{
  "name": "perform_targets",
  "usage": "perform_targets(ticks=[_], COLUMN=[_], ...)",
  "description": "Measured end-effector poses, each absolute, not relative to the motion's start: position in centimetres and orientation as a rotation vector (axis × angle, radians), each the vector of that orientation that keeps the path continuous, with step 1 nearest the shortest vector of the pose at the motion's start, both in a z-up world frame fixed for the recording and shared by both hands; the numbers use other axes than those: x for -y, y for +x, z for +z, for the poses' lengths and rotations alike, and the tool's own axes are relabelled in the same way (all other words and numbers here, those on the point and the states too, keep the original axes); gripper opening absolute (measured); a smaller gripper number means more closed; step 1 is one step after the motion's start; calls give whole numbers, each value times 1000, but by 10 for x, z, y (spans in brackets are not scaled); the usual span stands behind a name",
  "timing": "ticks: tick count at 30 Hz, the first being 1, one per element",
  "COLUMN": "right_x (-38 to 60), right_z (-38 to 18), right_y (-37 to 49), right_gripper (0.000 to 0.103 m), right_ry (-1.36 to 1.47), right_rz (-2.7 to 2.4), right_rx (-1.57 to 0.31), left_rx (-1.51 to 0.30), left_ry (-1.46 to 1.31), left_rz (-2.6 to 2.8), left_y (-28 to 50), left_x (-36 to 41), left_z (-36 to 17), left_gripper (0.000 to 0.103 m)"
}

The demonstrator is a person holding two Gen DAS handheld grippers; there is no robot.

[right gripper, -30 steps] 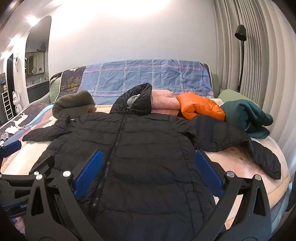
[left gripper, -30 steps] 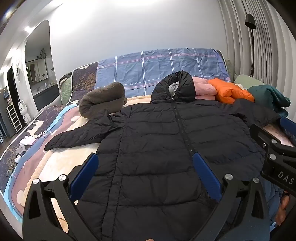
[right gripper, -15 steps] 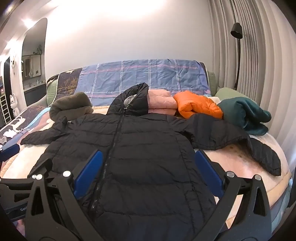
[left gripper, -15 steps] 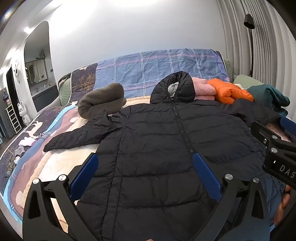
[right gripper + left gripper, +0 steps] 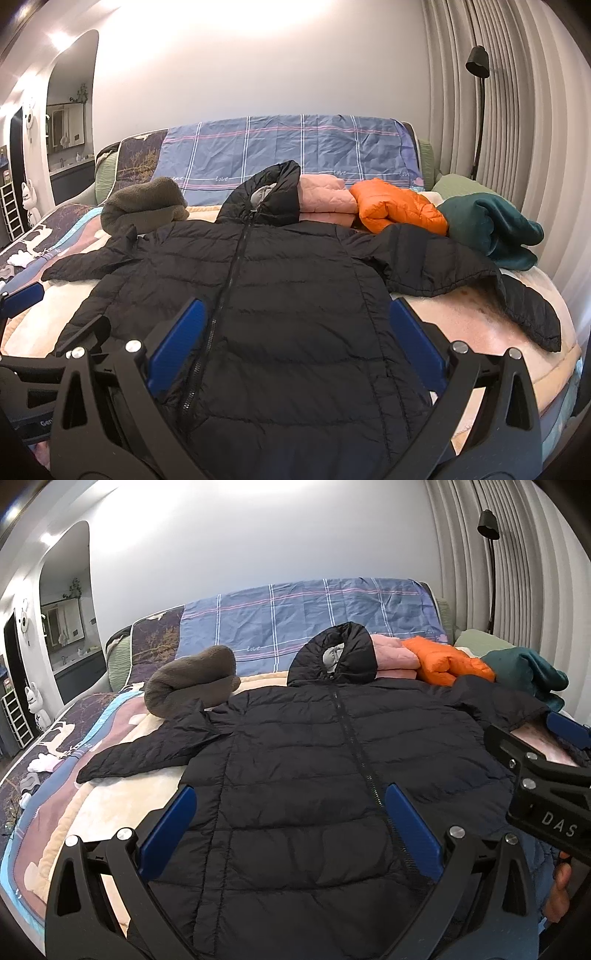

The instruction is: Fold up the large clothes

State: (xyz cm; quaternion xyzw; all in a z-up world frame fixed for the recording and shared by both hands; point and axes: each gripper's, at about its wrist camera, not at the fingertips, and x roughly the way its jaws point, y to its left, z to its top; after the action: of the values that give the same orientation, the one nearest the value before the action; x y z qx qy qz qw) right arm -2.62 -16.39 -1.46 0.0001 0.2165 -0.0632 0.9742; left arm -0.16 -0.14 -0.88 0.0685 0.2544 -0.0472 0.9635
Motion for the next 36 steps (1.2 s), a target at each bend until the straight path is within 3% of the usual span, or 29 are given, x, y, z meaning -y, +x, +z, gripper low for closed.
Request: perform_targets(ticks=[36], right_x=[179], right_z=[-18], right_y=[-27], right_gripper=[101], right_ry=[28], right_rz=[-137], right_rx=[-451], left_rx=[-544], left_ry=[155], left_rz=[-104], left_y=[2], left_x=[9], left_z=[-13], left_gripper=[102])
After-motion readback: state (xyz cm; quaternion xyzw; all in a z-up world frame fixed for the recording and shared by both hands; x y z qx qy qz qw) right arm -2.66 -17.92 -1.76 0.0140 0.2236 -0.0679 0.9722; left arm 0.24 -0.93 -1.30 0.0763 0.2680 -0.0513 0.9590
